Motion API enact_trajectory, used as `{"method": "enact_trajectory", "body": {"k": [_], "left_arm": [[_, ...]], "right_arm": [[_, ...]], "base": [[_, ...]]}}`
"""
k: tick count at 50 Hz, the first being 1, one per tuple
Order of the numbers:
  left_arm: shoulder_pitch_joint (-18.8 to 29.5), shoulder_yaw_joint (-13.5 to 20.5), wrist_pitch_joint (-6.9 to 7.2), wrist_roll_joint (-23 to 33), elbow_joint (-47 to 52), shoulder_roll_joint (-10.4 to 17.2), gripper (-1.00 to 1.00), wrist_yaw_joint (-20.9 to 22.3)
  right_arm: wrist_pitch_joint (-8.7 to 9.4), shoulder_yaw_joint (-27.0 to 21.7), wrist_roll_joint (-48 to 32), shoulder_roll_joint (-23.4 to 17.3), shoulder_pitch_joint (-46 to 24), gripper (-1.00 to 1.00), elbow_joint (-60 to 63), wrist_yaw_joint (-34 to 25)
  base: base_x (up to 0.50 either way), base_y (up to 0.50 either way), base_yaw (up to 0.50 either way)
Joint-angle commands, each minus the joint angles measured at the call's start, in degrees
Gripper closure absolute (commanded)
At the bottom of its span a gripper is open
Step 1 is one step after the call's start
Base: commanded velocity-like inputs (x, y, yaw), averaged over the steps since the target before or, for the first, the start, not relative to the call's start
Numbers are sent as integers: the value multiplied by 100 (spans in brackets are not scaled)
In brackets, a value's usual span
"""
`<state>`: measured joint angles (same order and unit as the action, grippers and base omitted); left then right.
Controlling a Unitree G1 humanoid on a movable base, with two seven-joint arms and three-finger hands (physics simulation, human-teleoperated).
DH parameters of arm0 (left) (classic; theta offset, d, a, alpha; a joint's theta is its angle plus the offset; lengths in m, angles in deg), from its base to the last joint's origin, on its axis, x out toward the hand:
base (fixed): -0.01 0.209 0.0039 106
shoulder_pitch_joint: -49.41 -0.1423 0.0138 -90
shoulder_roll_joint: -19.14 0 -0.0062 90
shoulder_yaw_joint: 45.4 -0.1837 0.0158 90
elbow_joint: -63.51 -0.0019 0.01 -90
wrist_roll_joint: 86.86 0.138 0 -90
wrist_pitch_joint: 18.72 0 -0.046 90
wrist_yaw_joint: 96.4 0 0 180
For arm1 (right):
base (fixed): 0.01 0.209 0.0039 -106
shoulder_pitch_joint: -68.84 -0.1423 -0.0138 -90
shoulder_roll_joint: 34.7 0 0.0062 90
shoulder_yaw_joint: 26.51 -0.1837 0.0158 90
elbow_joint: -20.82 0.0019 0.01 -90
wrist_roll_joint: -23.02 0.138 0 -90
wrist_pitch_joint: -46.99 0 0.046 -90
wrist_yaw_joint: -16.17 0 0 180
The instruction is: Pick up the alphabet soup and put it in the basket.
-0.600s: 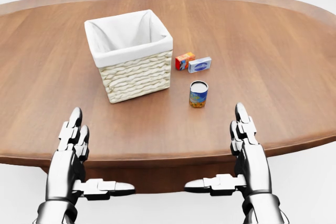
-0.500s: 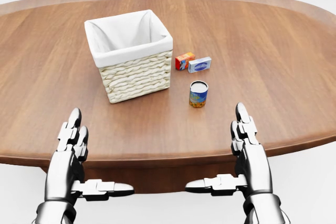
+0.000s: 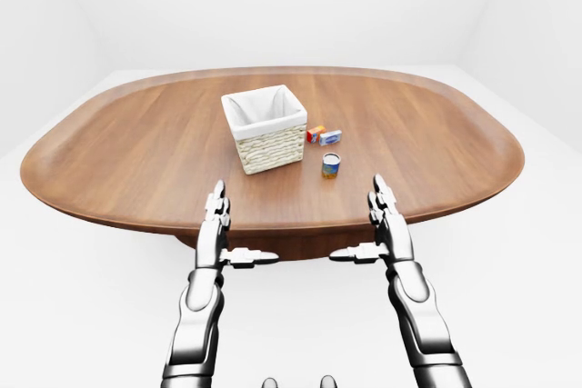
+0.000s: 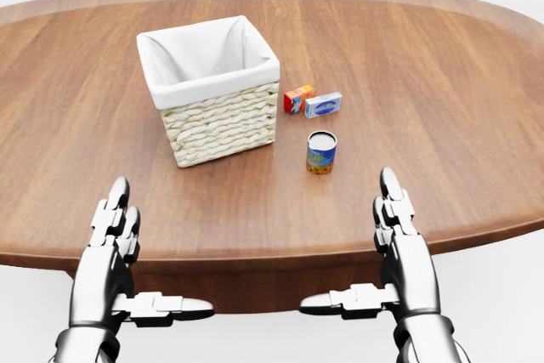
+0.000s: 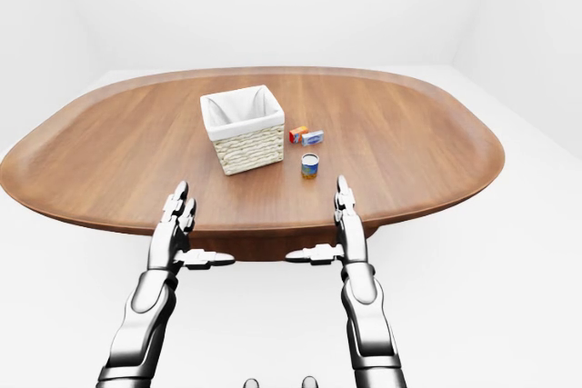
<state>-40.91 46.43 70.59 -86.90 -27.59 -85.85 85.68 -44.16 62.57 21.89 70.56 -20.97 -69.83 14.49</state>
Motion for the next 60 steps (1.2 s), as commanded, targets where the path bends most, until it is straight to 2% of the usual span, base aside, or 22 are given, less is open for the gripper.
{"method": "enact_trajectory", "body": {"k": [1,3,7,10,11,13,15,17,18,20,22,24,25,27,29,30,37,42,44,49,57,60], "left_arm": [[-12,17,20,11,27,8,-100,-7],[23,25,-46,32,-70,18,-100,-13],[37,45,-60,23,-90,22,-100,-18],[22,61,-4,-30,-19,20,-100,-7],[8,69,36,-70,34,11,-100,-3],[-47,56,86,-51,159,11,-100,-21],[-103,48,142,-97,281,-3,-100,-1],[-78,67,89,-97,216,1,-100,-19],[-87,81,142,-137,287,-1,-100,-14],[-108,93,131,-129,337,3,-100,-42],[-147,92,193,-157,447,-5,-100,-46],[-205,77,204,-125,637,-19,-100,-93],[-230,87,340,-157,831,-39,-100,-138],[-258,57,351,-121,963,-37,-100,-155],[-312,54,556,-161,1318,-62,-100,-203],[-310,74,569,-170,1494,-59,-100,-239],[-251,106,569,-105,2566,-62,-100,-421],[-237,88,569,-104,2779,-66,-100,-435],[-161,114,569,-133,3272,-40,-100,-435],[-39,220,569,-208,3722,-12,-100,-445],[449,533,569,-526,4804,101,-100,-535],[496,646,569,-608,4840,152,-100,-547]], "right_arm": [[-27,5,-53,1,0,-100,-35,12],[-26,-1,-50,0,0,-100,-33,15],[-1,-4,-33,1,4,-100,-5,9],[21,-23,17,4,4,-100,25,8],[111,-48,98,22,26,-100,129,11],[137,-6,65,9,91,-100,253,-4],[34,-3,47,4,73,-100,128,-19],[180,-22,69,13,65,-100,270,16],[241,-23,105,14,107,-100,414,-3],[303,-50,139,11,108,-100,496,9],[381,-94,190,2,74,-100,538,23],[613,-98,241,4,128,-100,896,42],[615,-112,323,23,143,-100,1209,59],[615,-105,295,8,129,-100,1324,80],[615,-145,351,9,110,-100,1461,104],[615,-151,370,6,104,-100,1575,112],[615,-163,449,-8,77,-100,2456,183],[615,-169,396,-7,26,-100,2701,246],[615,-217,583,2,-93,-100,3491,299],[615,-311,748,-19,-260,-100,4061,407],[615,-579,1092,-89,-708,-100,5028,781],[615,-545,1184,-134,-749,-100,5151,818]], "base": [[0,0,0],[0,0,0],[0,0,0],[0,0,0],[0,0,0],[0,0,0],[0,0,0],[0,0,0],[0,0,0],[0,0,0],[0,0,0],[0,0,0],[0,0,0],[0,0,0],[0,0,0],[0,0,0],[0,0,0],[0,0,0],[0,0,0],[0,0,0],[0,0,0],[0,0,0]]}}
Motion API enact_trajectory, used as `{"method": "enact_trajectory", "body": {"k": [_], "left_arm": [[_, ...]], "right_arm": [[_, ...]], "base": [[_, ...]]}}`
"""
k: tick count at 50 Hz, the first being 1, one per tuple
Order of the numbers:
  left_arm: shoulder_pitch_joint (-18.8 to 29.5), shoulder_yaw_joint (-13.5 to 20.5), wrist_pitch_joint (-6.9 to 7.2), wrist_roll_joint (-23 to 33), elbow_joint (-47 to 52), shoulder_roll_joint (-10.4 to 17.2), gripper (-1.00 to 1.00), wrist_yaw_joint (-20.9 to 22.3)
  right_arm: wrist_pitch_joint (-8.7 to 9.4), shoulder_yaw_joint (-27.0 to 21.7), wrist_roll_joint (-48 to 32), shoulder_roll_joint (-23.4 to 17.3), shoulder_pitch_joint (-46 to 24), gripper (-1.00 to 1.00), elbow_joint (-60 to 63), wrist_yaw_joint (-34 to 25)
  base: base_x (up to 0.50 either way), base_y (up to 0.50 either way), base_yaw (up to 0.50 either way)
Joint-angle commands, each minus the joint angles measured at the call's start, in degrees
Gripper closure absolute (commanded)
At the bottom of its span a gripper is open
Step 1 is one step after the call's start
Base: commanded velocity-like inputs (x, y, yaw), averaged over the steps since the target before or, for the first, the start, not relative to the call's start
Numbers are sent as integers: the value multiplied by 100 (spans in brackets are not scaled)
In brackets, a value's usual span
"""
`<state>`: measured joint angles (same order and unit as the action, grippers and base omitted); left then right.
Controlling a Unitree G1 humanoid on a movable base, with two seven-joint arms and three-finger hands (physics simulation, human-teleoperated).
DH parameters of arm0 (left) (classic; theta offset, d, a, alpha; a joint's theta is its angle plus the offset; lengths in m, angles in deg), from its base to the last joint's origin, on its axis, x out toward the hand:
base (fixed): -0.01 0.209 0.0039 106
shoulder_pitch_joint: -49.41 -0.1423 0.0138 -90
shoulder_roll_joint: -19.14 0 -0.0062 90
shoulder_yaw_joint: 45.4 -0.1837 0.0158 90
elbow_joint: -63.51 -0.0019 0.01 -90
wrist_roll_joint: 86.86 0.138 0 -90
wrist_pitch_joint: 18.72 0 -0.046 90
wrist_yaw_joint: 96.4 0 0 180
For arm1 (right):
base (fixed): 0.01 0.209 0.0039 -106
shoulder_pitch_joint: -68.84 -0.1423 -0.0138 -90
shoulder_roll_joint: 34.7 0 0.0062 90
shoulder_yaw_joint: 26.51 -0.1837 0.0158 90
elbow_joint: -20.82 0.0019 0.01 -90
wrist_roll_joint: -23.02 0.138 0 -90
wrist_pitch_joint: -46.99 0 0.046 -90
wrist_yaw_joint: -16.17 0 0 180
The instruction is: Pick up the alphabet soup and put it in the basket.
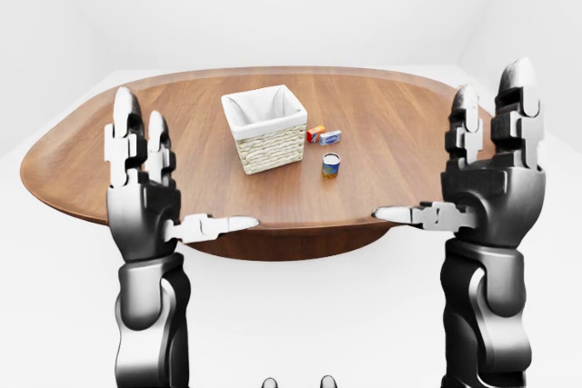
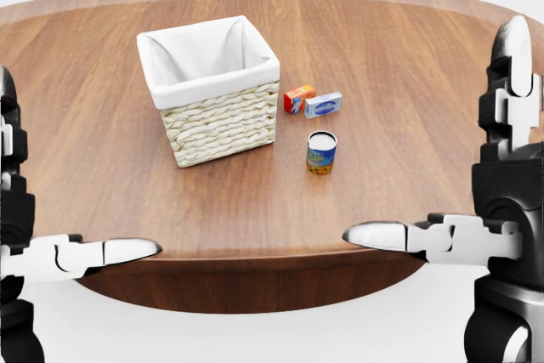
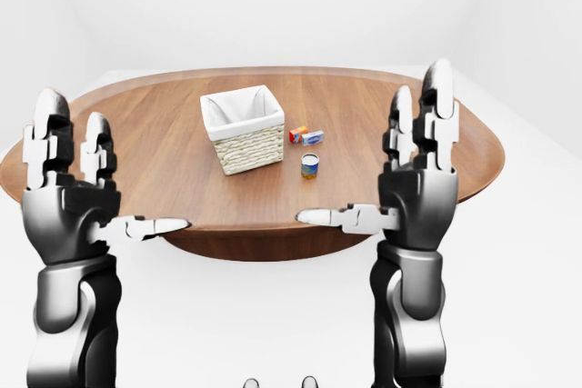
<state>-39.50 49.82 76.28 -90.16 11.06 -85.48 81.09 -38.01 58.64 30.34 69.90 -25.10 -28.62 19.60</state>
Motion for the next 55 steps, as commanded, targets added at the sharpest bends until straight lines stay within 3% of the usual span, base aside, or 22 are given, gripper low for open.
{"method": "enact_trajectory", "body": {"k": [1,8,14,17,21,30,36,43,55], "left_arm": [[370,330,0,-294,995,136,-100,-92],[723,652,0,-529,1396,335,-100,-235],[1148,1090,0,-995,1773,574,-100,-411],[1508,1418,0,-1380,2050,783,-100,-631],[1769,1788,0,-1969,2224,1026,-100,-934],[1867,2110,0,-2866,2195,1548,-100,-1543],[1822,2054,0,-3178,2245,1762,-100,-1881],[1742,1998,0,-3191,2199,1794,-100,-1905],[1703,1837,0,-2934,2215,1682,-100,-1781]], "right_arm": [[0,-155,355,-75,-341,-100,1049,318],[0,-289,511,-155,-482,-100,1144,390],[0,-641,1003,-278,-1120,-100,1872,746],[0,-851,1889,-689,-1463,-100,1942,1415],[0,-705,2769,-1282,-1349,-100,1943,2258],[0,-624,2162,-922,-1180,-100,1944,1768],[0,-417,1568,-777,-1077,-100,1944,1440],[0,-336,989,-546,-952,-100,1816,1044],[0,-302,654,-314,-894,-100,1785,772]], "base": [[0,0,0],[0,0,0],[0,0,0],[0,0,0],[0,0,0],[0,0,0],[0,0,0],[0,0,0],[0,0,0]]}}
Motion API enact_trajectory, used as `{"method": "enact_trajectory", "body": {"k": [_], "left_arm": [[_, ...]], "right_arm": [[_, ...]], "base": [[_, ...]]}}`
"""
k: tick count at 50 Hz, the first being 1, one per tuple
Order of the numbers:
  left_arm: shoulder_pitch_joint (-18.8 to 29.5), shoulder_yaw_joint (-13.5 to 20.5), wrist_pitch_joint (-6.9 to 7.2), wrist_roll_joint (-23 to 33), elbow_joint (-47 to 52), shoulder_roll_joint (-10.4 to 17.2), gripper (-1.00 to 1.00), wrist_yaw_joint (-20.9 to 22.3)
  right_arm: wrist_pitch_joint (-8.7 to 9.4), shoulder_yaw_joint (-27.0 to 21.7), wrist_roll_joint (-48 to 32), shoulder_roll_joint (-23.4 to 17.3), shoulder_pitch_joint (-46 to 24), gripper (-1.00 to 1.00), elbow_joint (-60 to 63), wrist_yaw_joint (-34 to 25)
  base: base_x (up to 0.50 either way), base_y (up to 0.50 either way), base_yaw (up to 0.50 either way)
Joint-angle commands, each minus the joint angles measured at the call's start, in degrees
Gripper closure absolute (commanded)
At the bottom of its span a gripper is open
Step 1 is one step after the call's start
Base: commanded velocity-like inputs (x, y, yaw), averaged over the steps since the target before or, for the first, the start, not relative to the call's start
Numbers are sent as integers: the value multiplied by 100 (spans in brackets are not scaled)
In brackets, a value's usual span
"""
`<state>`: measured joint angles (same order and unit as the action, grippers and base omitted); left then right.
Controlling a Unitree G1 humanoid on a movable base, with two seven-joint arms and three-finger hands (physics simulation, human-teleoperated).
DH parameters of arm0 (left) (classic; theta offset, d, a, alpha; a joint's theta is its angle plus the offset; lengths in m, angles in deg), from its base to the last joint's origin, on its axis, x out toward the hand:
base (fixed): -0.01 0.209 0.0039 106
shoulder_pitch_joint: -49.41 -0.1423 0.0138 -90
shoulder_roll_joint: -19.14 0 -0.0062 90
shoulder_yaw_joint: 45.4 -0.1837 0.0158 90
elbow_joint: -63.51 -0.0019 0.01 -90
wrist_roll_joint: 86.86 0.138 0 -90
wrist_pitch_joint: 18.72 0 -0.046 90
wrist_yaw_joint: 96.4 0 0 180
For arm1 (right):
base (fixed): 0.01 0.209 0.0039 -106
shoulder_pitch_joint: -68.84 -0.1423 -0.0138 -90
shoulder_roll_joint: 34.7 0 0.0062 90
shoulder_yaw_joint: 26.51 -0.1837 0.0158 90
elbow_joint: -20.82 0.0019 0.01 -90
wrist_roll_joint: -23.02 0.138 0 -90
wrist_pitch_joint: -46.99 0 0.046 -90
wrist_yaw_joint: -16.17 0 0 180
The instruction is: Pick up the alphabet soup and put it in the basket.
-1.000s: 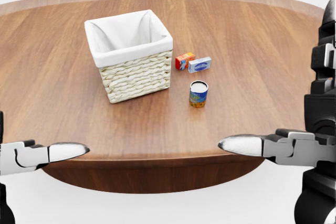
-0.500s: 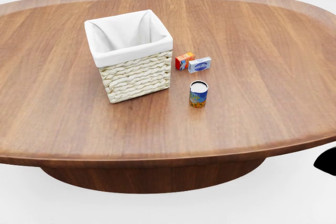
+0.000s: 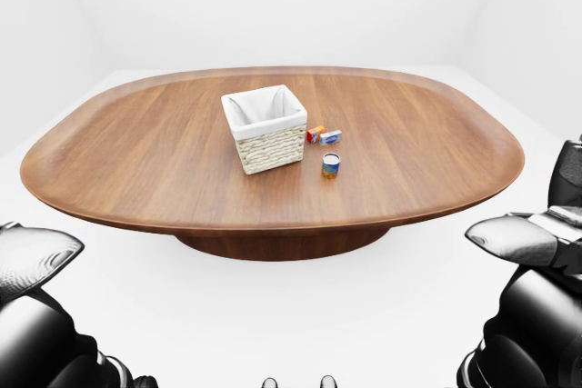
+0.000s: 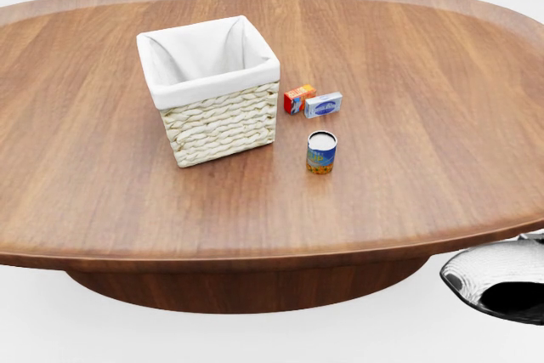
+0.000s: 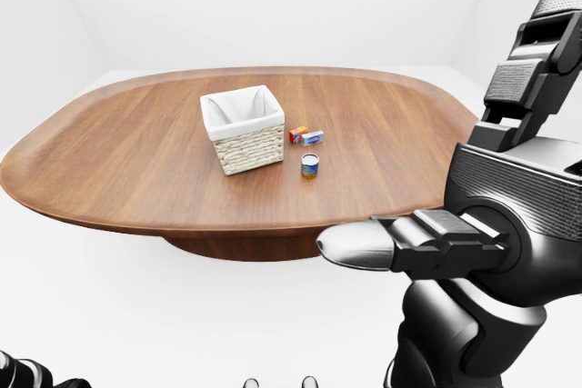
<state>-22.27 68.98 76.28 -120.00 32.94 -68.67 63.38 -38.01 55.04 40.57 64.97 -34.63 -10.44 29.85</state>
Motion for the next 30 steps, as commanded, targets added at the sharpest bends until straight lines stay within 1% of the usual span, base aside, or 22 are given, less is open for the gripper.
{"method": "enact_trajectory", "body": {"k": [1,5,8,22,30], "left_arm": [[-16,-75,0,57,29,-14,-100,6],[16,-40,0,59,7,-35,-100,21],[-22,-88,0,143,0,-53,-100,58],[-12,-96,0,205,16,-105,-100,107],[-9,-107,0,229,15,-136,-100,135]], "right_arm": [[0,56,-387,181,49,-100,-17,-255],[0,75,-454,184,62,-100,-40,-298],[0,255,-710,126,130,-100,-64,-356],[0,253,-896,231,100,-100,-38,-467],[0,221,-874,310,141,-100,-54,-535]], "base": [[0,0,0],[0,0,0],[0,0,0],[0,0,0],[50,0,0]]}}
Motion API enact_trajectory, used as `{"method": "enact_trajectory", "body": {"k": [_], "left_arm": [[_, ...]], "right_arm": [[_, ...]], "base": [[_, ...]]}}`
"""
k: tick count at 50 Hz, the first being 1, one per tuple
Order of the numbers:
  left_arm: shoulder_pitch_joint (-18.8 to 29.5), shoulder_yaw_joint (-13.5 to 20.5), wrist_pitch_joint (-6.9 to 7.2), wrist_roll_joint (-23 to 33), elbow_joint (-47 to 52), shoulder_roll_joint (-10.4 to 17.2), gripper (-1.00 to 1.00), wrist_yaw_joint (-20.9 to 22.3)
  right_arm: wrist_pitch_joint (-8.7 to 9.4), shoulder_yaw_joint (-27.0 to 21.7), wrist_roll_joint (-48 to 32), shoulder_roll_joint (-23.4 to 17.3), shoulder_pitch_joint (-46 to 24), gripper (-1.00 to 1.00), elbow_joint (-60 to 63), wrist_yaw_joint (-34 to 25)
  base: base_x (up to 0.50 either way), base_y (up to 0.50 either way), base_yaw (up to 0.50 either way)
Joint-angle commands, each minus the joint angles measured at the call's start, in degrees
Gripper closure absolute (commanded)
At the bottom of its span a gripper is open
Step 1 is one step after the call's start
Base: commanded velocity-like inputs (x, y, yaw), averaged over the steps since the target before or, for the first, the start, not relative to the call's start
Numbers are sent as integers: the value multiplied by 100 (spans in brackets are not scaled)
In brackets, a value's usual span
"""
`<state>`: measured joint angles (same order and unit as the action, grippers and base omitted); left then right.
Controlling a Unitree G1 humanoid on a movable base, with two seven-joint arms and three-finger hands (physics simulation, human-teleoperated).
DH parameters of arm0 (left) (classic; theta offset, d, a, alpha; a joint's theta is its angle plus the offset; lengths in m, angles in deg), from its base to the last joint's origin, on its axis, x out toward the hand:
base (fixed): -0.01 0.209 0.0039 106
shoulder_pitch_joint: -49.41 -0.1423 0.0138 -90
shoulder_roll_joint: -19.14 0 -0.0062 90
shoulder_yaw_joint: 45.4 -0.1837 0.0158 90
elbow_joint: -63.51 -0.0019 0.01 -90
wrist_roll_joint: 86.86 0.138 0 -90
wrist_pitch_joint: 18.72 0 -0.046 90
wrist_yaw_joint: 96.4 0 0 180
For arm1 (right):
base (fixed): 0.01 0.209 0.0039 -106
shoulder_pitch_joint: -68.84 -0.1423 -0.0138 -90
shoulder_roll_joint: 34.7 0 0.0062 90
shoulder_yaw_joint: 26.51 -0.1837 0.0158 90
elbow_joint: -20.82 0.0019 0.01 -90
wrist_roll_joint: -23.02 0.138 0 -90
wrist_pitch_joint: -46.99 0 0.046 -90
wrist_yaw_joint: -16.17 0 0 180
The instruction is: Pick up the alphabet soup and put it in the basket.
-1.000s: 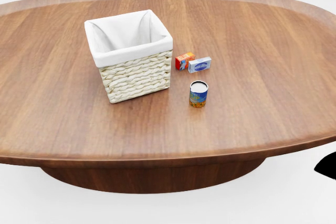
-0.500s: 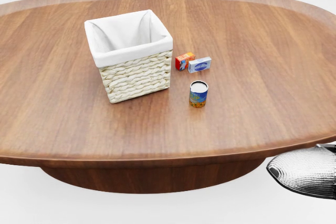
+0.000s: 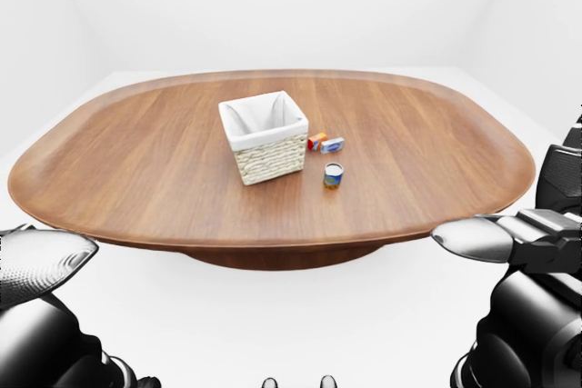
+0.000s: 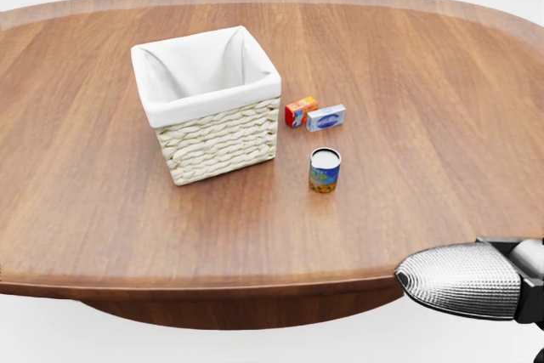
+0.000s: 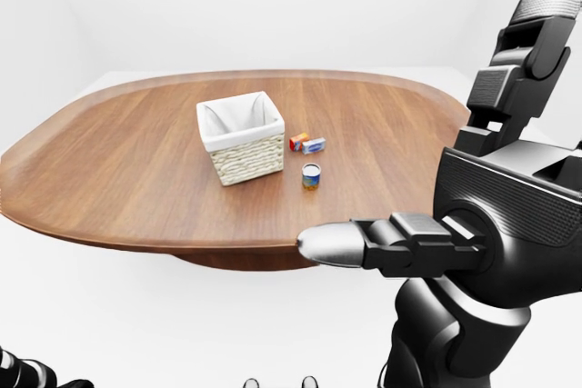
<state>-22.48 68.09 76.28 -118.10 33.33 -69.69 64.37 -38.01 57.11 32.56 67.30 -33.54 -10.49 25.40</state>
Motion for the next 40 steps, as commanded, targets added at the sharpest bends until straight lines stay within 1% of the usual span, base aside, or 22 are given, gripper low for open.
{"method": "enact_trajectory", "body": {"k": [1,4,6,11,19,21,23,27,40], "left_arm": [[3,-25,0,57,-39,-36,-100,49],[9,-11,0,33,-2,-51,-100,44],[7,-40,0,-21,17,-19,-100,-18],[-8,-57,0,48,-14,-52,-100,40],[31,-34,0,0,16,-49,-100,2],[10,-61,0,-48,18,-19,-100,-54],[7,-75,0,-108,18,21,-100,-114],[12,-50,0,-156,18,44,-100,-141],[23,-48,0,-143,18,31,-100,-134]], "right_arm": [[0,15,-71,84,31,-100,-38,-86],[0,37,52,157,46,-100,34,-120],[0,156,-107,56,43,-100,60,-70],[0,95,-83,108,3,-100,78,-123],[0,115,-129,114,6,-100,69,-127],[0,32,4,219,-43,-100,85,-116],[0,62,-17,140,-39,-100,88,-84],[0,30,7,127,-59,-100,91,-49],[0,23,7,91,-47,-100,33,-32]], "base": [[50,0,0],[50,0,0],[50,0,0],[50,0,0],[50,0,0],[50,0,0],[50,0,0],[50,0,0],[50,0,0]]}}
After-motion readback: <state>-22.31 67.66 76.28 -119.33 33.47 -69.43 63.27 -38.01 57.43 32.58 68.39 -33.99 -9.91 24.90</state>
